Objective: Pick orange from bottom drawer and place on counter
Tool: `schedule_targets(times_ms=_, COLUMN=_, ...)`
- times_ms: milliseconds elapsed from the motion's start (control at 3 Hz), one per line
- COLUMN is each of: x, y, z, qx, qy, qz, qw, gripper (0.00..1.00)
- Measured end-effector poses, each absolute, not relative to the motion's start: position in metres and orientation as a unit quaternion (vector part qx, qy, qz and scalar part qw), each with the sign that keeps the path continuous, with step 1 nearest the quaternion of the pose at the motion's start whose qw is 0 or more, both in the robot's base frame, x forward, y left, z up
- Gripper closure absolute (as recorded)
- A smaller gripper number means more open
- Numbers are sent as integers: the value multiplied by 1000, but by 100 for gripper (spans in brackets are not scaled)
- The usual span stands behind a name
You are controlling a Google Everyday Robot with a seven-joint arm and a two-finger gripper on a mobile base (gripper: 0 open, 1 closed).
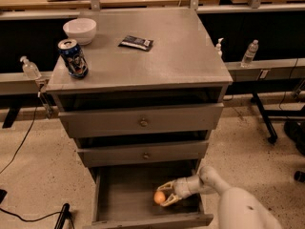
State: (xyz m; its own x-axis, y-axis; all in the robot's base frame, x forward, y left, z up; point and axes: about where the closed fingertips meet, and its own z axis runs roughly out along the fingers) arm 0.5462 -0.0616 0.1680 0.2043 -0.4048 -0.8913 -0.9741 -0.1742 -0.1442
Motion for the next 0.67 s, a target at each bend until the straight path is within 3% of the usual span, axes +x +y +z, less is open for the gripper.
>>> schedule_targets(times_ms=333, x=596, y=-101, z=256, qx=-649, qy=533, qz=270, qw=470, gripper=100)
schedule_targets(times_ms=667, x=558, y=-144, z=339, qx=-588, qy=554, qz=250, qw=534, gripper=100)
